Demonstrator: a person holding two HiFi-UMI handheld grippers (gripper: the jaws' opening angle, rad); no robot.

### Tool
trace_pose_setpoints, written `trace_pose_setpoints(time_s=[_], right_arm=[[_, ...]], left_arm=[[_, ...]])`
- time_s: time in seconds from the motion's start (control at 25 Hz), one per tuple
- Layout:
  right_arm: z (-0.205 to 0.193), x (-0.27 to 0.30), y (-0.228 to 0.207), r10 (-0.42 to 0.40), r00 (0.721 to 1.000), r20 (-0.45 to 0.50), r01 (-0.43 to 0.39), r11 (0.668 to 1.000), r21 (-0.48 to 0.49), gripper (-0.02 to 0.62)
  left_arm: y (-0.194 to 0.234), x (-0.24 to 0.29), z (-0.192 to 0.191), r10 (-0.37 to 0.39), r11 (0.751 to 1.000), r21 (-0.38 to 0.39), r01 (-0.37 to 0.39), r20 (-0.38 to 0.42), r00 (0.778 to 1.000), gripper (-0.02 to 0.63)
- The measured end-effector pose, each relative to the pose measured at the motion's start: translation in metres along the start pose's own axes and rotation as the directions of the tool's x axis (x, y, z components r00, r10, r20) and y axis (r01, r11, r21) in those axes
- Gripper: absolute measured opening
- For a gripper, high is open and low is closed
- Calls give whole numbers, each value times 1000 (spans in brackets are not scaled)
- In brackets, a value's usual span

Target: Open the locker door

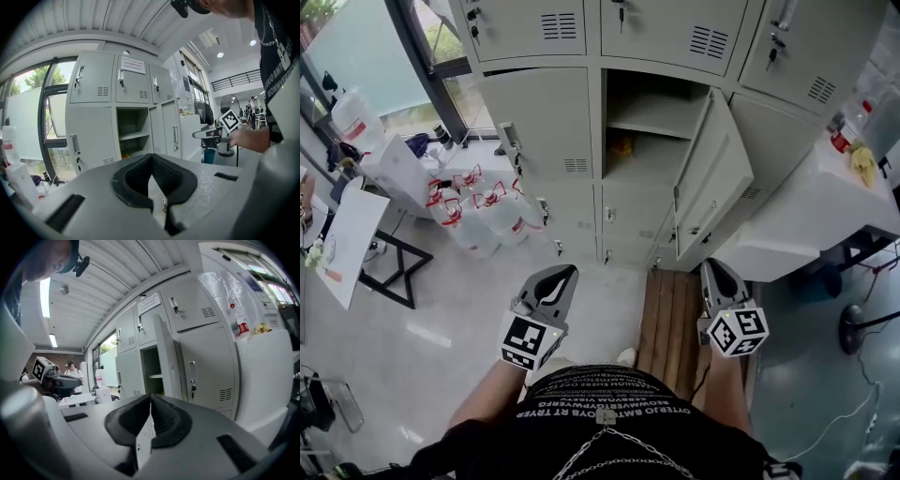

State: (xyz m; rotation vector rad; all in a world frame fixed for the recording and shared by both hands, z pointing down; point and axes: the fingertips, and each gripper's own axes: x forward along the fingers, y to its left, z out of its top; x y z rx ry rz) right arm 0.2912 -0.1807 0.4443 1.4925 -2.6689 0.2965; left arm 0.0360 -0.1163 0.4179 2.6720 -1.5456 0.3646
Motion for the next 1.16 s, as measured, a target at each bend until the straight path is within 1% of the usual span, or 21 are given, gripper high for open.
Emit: trace_pose_setpoints(time_s=[0.04,0.16,0.24,0.32,0.4,0.52,0.64,0.76,0.88,1.0,1.16], right_arm=[[2,-4,15,13,1000,6,-13,1000,-17,-3],[2,-17,59,18,1000,7,-17,997,-80,-3],[-1,-16,90,18,1000,4,-17,994,-106,-3],[-8,-3,122,38,999,-7,-39,993,-111,-3],[-14,5,151,54,998,-17,-56,993,-105,-3],[-23,6,184,44,998,-46,-48,994,-102,-3],[-31,7,207,21,997,-76,-29,995,-100,-3],[-30,1,221,-11,998,-64,4,995,-100,-3],[-27,-6,232,-42,998,-48,36,994,-104,-3],[-21,-12,242,-54,998,-45,49,992,-121,-3],[-12,-16,248,-63,997,-42,56,987,-149,-3]], left_arm=[[4,-5,1,-3,1000,2,3,8,1000,-6],[13,-19,-5,-27,1000,-13,27,9,1000,-6],[23,-31,-7,-48,999,-19,48,13,999,-6],[37,-46,-10,-57,998,-13,57,25,998,-6],[46,-62,-19,-68,997,-23,69,28,997,-6],[55,-78,-37,-97,994,-45,97,12,995,-6],[64,-92,-39,-125,991,-41,126,24,992,-6],[63,-102,-38,-162,986,-28,163,42,986,-6],[61,-107,-43,-194,981,-13,194,40,980,-6],[61,-111,-34,-212,977,-6,213,80,974,-6],[62,-113,-27,-232,972,2,233,106,967,-6]])
